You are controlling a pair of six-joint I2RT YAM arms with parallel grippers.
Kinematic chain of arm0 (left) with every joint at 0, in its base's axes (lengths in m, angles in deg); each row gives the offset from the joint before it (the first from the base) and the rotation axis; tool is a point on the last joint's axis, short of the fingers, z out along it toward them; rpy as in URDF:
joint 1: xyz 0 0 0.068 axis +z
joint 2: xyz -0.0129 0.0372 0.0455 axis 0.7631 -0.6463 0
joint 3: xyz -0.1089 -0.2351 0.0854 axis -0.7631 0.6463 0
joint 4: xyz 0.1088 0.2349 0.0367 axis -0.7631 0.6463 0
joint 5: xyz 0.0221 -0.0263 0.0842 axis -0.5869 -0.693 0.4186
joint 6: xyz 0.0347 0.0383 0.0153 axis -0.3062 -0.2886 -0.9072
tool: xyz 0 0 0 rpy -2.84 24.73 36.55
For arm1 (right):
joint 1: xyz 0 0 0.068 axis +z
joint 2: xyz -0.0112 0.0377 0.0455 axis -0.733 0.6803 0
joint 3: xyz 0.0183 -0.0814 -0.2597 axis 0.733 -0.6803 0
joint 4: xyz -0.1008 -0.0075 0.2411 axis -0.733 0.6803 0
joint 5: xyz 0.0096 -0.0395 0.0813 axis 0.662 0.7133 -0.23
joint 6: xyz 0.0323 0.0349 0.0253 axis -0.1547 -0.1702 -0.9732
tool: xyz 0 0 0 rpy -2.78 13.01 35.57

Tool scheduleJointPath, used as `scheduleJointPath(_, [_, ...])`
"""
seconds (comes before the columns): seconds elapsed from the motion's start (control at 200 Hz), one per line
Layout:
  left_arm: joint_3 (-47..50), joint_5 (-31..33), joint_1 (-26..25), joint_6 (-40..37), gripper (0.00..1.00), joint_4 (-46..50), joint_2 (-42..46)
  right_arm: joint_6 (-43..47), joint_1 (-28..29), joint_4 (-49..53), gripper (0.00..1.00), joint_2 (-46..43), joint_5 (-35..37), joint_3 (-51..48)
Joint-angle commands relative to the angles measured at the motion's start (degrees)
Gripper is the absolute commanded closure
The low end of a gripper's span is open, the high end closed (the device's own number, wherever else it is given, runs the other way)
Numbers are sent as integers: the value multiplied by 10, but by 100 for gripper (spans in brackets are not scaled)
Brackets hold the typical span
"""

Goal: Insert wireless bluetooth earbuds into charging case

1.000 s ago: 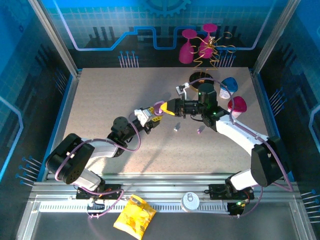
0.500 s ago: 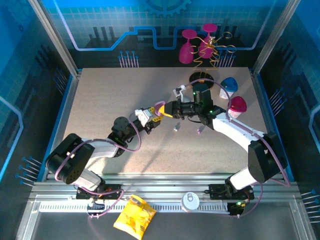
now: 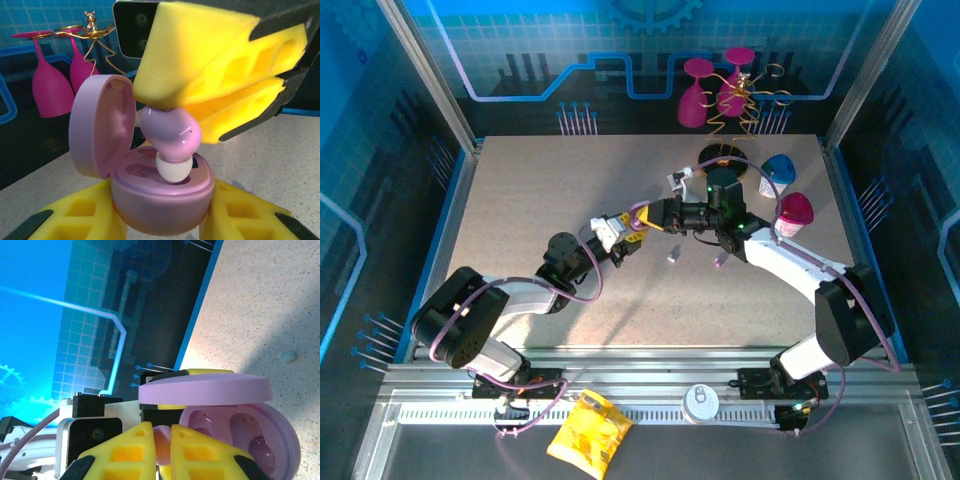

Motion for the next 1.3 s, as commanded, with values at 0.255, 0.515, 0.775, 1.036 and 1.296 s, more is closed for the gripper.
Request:
scheduleJointPath(0.255, [-17, 2, -6, -3, 68, -10, 8, 80, 15, 111, 89, 5, 30, 17])
scheduleJointPath(0.515, [-16, 4, -6, 0, 68, -11, 12, 118, 26, 159, 80, 5, 56, 32])
scheduleJointPath(0.775, [-13, -1, -6, 3, 68, -15, 10, 168, 29, 242, 67, -7, 97, 71])
scheduleJointPath(1.036, [-7, 2, -6, 5, 68, -27, 9, 194, 30, 281, 57, -25, 117, 89])
scheduleJointPath(1.296, [2, -10, 3, 34, 68, -65, -3, 259, 26, 305, 47, -114, 178, 70])
